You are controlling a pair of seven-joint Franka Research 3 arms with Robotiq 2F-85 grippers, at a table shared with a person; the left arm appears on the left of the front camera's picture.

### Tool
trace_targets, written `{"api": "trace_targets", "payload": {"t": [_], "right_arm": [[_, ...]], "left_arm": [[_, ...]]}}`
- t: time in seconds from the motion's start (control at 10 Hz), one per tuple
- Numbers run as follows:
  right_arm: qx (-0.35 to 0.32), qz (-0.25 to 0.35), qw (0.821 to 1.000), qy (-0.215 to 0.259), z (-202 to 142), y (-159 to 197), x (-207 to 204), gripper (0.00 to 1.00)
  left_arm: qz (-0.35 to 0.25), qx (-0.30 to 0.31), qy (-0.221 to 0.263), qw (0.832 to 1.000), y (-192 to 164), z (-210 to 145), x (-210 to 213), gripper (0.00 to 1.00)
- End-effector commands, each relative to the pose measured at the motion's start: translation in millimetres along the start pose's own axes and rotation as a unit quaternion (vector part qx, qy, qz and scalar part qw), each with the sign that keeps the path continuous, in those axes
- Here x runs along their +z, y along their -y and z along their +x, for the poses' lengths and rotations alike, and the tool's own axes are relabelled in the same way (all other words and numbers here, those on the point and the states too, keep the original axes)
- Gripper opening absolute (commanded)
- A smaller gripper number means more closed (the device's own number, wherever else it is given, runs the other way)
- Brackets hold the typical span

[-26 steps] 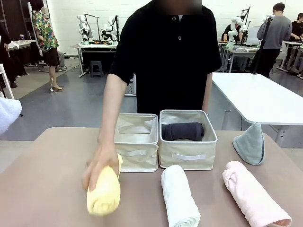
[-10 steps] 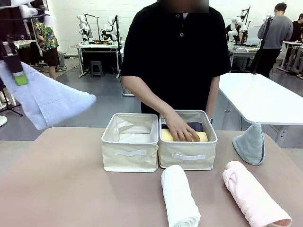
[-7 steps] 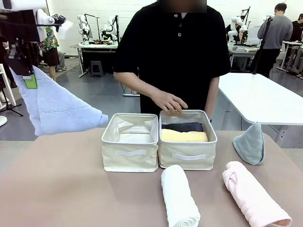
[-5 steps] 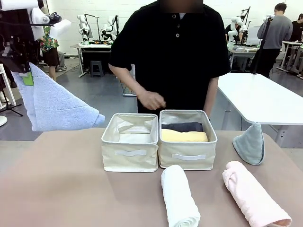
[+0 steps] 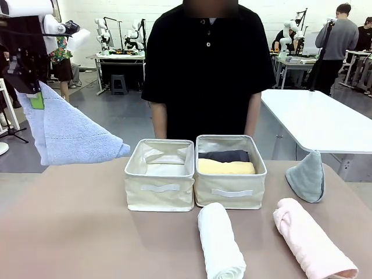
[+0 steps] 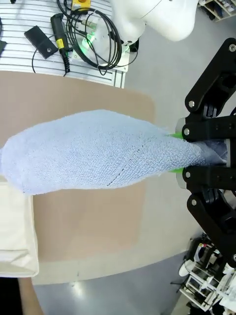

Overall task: Sort the towels based on their folding style.
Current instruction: Pick up one triangle-folded towel and place it in the left Fabric basket.

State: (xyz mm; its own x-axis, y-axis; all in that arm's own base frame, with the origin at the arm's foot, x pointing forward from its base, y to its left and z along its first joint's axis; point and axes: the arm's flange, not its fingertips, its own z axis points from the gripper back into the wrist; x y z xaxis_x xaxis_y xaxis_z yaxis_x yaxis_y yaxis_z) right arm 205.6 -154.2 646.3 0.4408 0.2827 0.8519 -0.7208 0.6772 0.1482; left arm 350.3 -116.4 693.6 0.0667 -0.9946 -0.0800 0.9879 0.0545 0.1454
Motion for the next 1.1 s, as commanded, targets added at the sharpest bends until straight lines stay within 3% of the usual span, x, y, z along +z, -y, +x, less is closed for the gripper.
{"api": "trace_targets", "payload": {"t": [0.0, 0.3, 0.8, 1.0], "right_arm": [[0.004, 0.007, 1.0, 0.004, 1, 0, -2, 1.0], [0.004, 0.007, 1.0, 0.004, 1, 0, -2, 1.0], [0.004, 0.007, 1.0, 0.004, 1, 0, -2, 1.0], [0.004, 0.007, 1.0, 0.004, 1, 0, -2, 1.0]], "left_arm": [[0.024, -0.018, -0.029, 0.999, -12, 20, 5, 0.16], [0.043, -0.033, -0.082, 0.995, -60, 72, -13, 0.16], [0.005, -0.051, -0.034, 0.998, -108, 138, -36, 0.16], [0.015, -0.057, -0.042, 0.997, -117, 151, -55, 0.16]]}}
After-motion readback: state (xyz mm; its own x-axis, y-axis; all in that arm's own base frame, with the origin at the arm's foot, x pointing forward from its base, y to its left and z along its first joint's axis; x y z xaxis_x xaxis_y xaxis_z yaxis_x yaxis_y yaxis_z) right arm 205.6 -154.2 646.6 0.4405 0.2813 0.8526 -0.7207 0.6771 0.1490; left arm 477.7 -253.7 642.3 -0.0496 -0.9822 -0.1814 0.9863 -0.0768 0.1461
